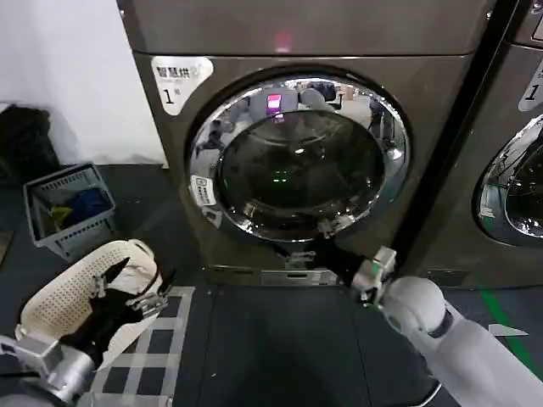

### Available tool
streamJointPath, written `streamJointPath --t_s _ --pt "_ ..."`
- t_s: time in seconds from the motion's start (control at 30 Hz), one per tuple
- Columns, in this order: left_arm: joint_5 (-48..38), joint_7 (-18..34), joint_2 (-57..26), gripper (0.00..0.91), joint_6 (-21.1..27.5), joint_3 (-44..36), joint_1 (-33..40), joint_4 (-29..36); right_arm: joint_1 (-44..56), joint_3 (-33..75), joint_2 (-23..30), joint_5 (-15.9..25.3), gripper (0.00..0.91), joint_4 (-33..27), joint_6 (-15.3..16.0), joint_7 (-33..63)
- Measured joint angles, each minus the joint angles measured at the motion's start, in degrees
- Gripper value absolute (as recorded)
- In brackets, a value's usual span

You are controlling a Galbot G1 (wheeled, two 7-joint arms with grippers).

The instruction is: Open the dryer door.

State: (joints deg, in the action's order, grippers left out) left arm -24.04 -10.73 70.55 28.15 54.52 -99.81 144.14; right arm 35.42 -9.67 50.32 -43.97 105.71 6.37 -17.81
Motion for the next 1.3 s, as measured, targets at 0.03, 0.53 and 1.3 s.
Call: streamJointPath --t_s 0.03,0.53,1.3 --pt "0.0 0.0 0.0 0.907 0.01 0.0 -0.02 0.0 -0.82 -0.55 0.27 -0.14 0.907 -0.48 0.03 -0.06" --pt "0.04 -0.09 0.13 0.907 0.11 -0.38 -0.07 0.02 -9.61 -7.43 4.65 -1.9 0.907 -7.1 0.47 -0.46" --pt "0.07 -0.16 0.34 0.907 0.12 -0.59 0.01 0.04 -16.15 -13.89 12.56 -2.21 0.907 -14.07 0.67 -0.25"
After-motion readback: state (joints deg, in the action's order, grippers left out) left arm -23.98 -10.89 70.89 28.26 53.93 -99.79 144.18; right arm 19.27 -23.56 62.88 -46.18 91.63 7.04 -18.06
